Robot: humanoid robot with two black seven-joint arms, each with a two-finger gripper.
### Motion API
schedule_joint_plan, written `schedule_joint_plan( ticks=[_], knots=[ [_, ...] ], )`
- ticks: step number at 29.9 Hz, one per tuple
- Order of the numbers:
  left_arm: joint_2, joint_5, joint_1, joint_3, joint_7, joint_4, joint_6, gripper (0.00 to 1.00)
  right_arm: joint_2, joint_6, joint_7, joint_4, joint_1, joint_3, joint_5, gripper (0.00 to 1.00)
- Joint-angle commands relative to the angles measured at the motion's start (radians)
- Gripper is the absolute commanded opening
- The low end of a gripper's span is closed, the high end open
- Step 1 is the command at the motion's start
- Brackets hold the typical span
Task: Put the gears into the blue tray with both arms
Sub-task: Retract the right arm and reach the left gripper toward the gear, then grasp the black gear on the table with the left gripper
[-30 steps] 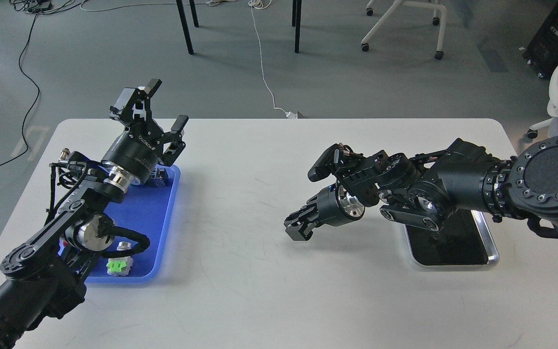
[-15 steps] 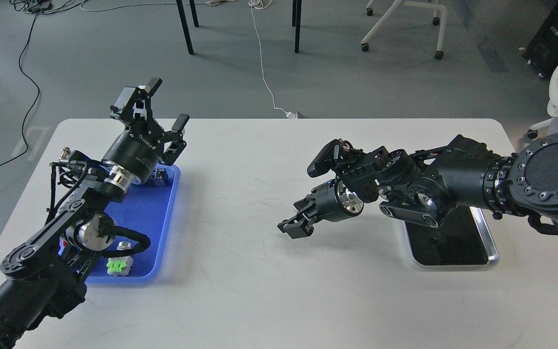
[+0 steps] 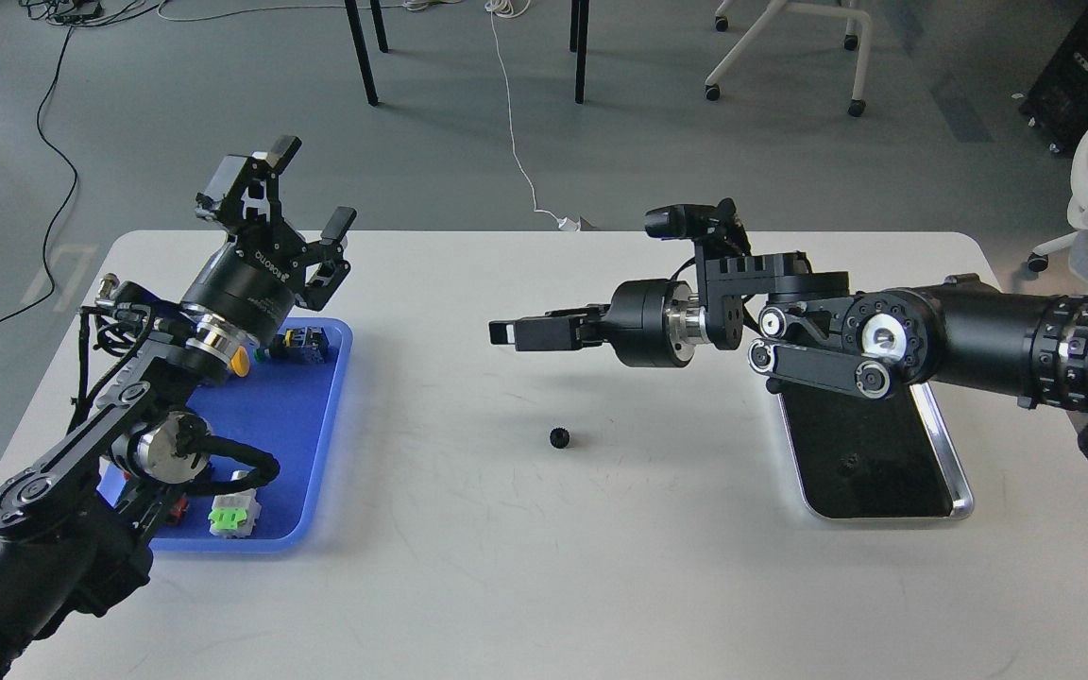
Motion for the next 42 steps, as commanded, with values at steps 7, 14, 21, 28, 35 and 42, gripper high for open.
schedule_joint_plan(
  ticks=[7, 14, 21, 28, 35, 42],
  knots=[
    [0.053, 0.442, -0.018, 0.147, -0.030, -0.122, -0.013, 0.98, -0.266, 0.161, 0.000, 0.076, -0.427, 0.557, 0.484, 0.98],
    [0.056, 1.048, -0.137, 0.307, -0.030, -0.162, -0.012, 0.98, -0.300, 0.301, 0.000, 0.063, -0.701, 0.790, 0.683, 0.98],
    [0.027, 1.482, -0.383, 0.616, -0.030, -0.105, 0.002, 0.98, -0.301, 0.298, 0.000, 0.062, -0.775, 0.823, 0.683, 0.98],
    [-0.105, 1.551, -0.435, 0.726, -0.030, 0.091, 0.005, 0.97, -0.324, 0.296, 0.000, 0.062, -0.781, 0.831, 0.684, 0.98],
    [-0.177, 1.551, -0.506, 0.870, -0.030, 0.245, 0.041, 0.95, -0.336, 0.295, 0.000, 0.062, -0.790, 0.834, 0.684, 0.99],
    [-0.182, 1.551, -0.495, 0.873, -0.030, 0.291, 0.042, 0.87, -0.343, 0.296, 0.000, 0.062, -0.790, 0.834, 0.684, 0.99]
  ],
)
